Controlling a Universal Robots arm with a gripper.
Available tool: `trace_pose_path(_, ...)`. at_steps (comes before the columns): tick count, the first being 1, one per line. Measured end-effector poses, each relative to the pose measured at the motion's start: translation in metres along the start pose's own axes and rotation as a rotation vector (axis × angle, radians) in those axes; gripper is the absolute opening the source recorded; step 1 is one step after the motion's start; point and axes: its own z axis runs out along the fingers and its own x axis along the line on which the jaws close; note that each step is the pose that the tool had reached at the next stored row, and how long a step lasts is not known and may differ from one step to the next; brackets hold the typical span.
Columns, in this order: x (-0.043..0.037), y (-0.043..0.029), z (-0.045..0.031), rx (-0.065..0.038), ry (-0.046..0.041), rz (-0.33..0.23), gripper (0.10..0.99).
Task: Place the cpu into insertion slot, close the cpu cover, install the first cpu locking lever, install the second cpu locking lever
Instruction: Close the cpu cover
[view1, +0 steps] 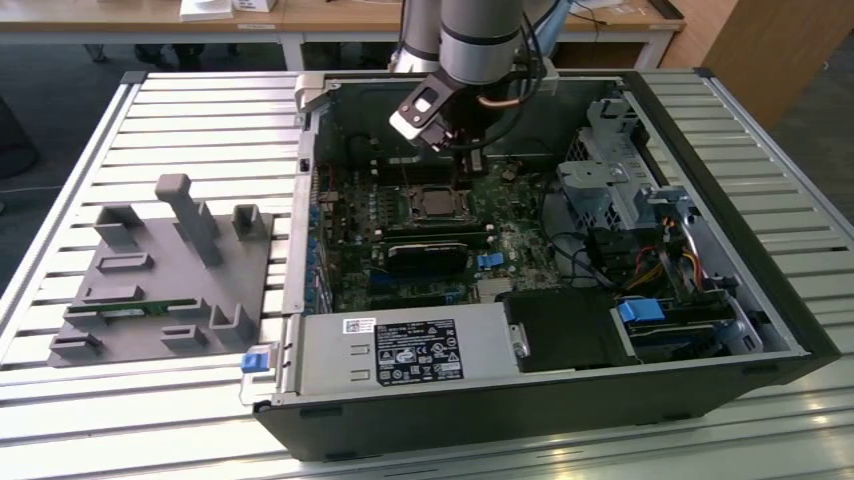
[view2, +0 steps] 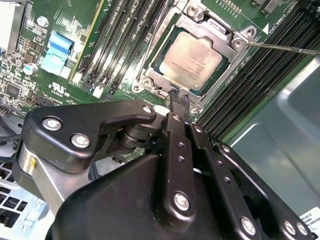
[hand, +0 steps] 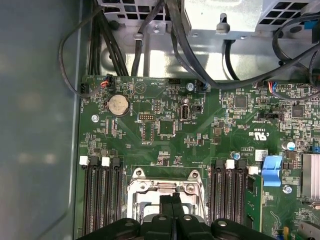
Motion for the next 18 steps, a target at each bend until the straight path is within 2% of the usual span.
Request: trace_pose_path(18, 0.0, -0.0048, 0.0021, 0.0, 0.0, 0.0, 0.106)
